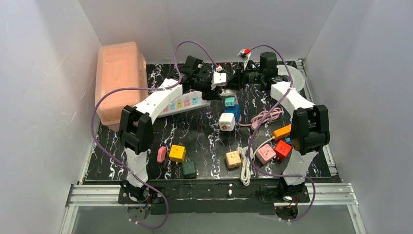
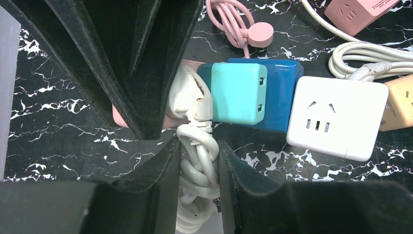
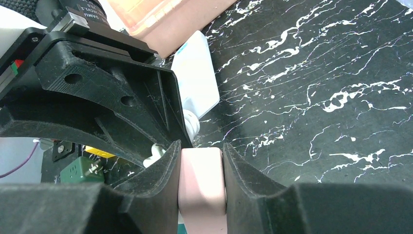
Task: Pull the plug off the socket
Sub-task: Remove the plug from the socket.
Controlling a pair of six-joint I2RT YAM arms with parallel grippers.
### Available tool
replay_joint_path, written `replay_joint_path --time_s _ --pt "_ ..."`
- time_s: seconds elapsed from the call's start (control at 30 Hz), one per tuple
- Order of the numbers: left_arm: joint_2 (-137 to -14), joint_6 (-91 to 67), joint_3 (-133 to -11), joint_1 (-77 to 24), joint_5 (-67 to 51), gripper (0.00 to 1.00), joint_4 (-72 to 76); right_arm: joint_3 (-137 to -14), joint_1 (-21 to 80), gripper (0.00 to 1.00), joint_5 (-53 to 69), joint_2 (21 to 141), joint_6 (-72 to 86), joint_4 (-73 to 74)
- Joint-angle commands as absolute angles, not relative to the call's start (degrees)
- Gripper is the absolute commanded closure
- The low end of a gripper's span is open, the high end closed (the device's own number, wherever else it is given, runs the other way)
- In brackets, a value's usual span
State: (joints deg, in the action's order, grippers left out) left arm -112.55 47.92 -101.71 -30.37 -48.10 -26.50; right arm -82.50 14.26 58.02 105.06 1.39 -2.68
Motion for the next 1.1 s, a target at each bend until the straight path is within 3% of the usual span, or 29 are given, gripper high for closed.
replay_joint_path --time_s 0.0,0.77,1.07 --pt "-105.2 46.9 -104.4 -31.1 -54.8 1.0 -25.9 -82.1 13.8 0.99 54.5 104.9 0.2 -4.1" --pt "-100.4 42.8 -106.0 -33.7 -69.0 1.0 -33.3 -75.4 12.8 0.99 55.3 102.7 3.1 -13.0" --pt "-99.7 39.5 -107.7 -33.8 -73.8 1.0 -33.8 -73.2 12.8 0.99 47.7 102.3 1.1 -13.6"
